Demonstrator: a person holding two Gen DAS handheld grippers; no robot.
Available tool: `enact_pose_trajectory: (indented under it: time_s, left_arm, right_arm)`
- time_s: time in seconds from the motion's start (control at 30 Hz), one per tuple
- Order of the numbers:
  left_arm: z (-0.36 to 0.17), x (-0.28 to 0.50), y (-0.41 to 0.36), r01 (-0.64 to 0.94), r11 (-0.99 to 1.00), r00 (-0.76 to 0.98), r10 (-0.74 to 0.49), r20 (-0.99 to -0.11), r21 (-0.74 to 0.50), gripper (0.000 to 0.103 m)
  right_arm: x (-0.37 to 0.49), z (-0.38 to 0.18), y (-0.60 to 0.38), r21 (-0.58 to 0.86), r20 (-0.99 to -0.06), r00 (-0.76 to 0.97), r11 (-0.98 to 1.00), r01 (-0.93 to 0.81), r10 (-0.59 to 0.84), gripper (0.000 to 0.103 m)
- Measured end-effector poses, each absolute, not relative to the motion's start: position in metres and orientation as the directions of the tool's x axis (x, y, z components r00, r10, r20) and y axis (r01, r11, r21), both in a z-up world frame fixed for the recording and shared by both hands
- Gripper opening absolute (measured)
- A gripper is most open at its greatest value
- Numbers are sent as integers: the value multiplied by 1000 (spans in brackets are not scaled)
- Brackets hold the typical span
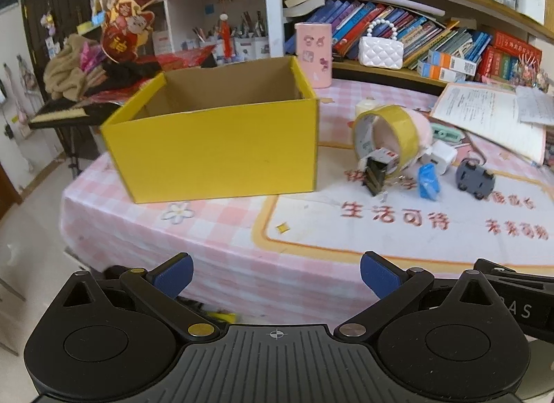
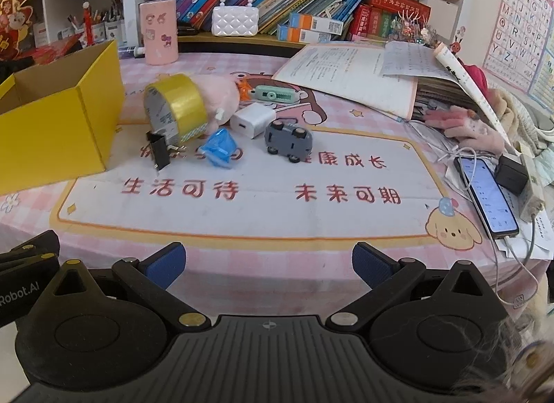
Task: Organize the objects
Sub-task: 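Grasp the grey toy car with the right tool while the left tool grasps the black binder clip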
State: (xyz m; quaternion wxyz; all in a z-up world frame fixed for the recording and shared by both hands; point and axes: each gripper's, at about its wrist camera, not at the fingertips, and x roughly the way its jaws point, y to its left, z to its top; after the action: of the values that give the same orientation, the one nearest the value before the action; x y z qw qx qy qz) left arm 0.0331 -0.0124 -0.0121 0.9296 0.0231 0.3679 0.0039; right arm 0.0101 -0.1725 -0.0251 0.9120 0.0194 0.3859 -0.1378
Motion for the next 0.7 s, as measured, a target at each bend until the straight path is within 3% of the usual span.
enact_pose_trajectory:
  time_s: [0.37,0.57,0.7]
  left_arm:
    - [-16,74,-43,40,997,728,-70,-682,-59,103]
    - [-19,97,-65,13,998,723,-48,-689,-56,102]
    - [-23,116,-74,-1,998,713,-39,-701,-57,89]
  right_arm:
    - [60,-27,-226,-33,-667,724,977,211,-179,100]
    - [93,-25,-252,-30,-636,758,986,163,-145,85]
    - [116,-34,-263,-60,-631,768,994,94,-111,82]
